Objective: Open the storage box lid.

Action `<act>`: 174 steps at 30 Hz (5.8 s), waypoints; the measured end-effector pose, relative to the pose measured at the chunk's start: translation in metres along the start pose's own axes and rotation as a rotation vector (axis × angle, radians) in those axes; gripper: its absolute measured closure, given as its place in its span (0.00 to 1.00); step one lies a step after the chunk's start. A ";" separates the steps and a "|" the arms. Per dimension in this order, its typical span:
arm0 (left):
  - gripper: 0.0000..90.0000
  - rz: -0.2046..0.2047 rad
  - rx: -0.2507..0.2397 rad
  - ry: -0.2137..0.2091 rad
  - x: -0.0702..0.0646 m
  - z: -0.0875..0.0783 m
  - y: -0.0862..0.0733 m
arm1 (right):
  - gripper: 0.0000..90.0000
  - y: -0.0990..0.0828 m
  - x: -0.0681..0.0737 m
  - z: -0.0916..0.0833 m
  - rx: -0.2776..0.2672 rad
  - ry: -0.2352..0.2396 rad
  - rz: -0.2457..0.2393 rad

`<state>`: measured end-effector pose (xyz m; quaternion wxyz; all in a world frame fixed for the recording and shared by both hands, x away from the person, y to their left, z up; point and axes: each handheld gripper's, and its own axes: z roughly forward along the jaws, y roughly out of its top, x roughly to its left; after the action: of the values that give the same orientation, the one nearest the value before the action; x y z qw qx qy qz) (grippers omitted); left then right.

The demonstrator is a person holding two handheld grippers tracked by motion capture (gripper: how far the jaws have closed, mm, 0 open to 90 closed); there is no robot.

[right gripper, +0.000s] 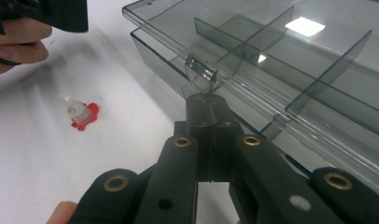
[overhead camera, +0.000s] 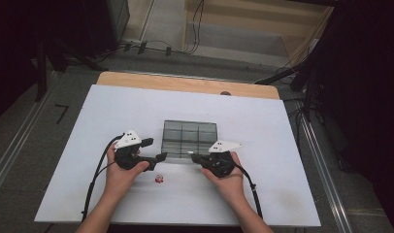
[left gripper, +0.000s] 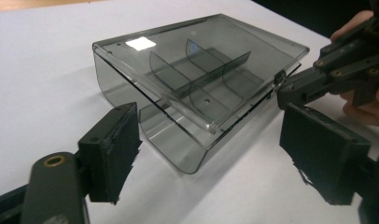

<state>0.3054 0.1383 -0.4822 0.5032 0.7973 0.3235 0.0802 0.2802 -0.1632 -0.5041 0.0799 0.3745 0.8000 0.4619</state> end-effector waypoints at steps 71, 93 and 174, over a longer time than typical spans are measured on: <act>0.99 -0.014 -0.092 0.009 0.009 0.019 0.022 | 0.00 0.001 -0.044 -0.052 -0.123 -0.091 0.078; 0.99 0.002 -0.124 0.039 0.016 0.028 0.045 | 0.25 0.038 -0.067 -0.042 -0.175 -0.134 0.036; 0.81 -0.126 -0.135 0.036 0.083 0.083 0.052 | 0.71 0.069 -0.125 0.002 -0.197 -0.163 0.169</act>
<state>0.4299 0.1112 -0.4942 0.5538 0.7381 0.3760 0.0844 0.4058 -0.2259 -0.4768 0.1416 0.4673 0.7072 0.5114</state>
